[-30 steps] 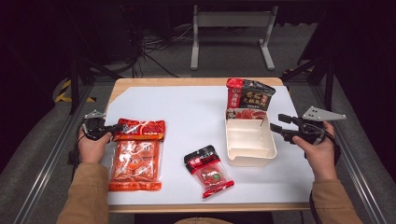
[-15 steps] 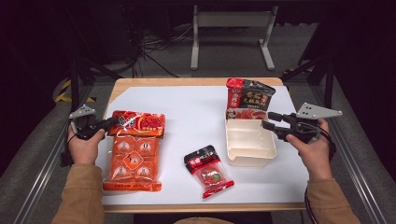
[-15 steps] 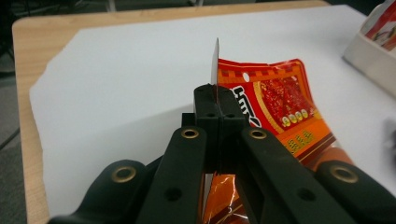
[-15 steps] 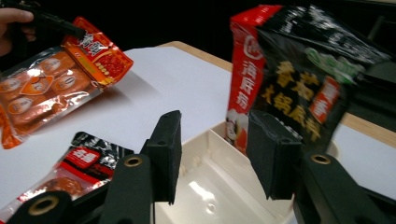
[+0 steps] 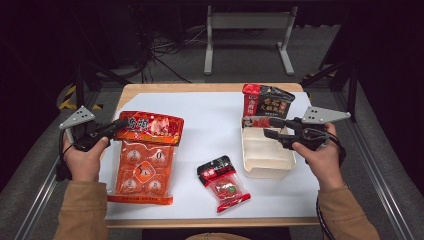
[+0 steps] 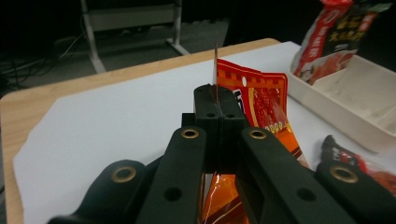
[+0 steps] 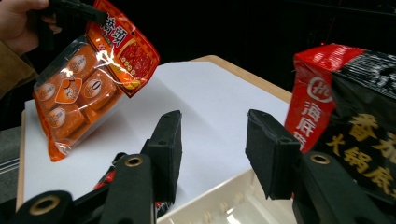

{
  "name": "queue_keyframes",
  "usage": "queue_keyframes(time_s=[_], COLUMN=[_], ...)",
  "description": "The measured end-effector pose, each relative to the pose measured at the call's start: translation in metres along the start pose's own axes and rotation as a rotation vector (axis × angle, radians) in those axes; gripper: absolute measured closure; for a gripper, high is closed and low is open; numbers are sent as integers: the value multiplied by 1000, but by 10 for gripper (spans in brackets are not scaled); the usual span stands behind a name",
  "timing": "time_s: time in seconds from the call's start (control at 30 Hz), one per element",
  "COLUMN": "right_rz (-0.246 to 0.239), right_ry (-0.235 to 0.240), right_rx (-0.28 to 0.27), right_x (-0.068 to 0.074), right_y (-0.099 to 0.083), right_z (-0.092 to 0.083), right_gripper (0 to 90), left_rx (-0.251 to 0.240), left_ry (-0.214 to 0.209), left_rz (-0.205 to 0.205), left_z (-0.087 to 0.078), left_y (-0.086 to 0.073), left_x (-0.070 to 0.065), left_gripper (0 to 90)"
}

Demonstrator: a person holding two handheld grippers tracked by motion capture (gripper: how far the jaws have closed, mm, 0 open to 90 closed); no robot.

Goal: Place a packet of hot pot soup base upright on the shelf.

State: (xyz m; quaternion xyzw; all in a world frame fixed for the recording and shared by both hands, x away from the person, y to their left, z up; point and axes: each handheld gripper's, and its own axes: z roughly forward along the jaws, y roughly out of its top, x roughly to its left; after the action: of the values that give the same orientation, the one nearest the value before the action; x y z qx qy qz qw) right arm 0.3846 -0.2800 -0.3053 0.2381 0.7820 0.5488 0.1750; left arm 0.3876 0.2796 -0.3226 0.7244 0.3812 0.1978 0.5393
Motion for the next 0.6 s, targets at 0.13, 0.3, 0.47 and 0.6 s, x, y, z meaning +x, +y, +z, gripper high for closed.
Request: queue_keyframes(time_s=[0.13,0.3,0.47,0.6], right_rz=[-5,-13,-24,-30], right_ry=[31,50,77,107], right_rx=[-2,-7,-8,-8], right_x=[5,9,15,21], right_y=[4,6,8,9], right_z=[6,9,15,23], right_gripper=[560,559,555,551], left_rx=[-32,-70,-87,-99], left_ry=[-38,-105,-154,-187], left_rz=[64,116,178,213], left_z=[-9,-14,-19,-23], left_y=[13,21,28,32], left_x=[-22,-39,-55,-65], left_gripper=[900,900,900,900])
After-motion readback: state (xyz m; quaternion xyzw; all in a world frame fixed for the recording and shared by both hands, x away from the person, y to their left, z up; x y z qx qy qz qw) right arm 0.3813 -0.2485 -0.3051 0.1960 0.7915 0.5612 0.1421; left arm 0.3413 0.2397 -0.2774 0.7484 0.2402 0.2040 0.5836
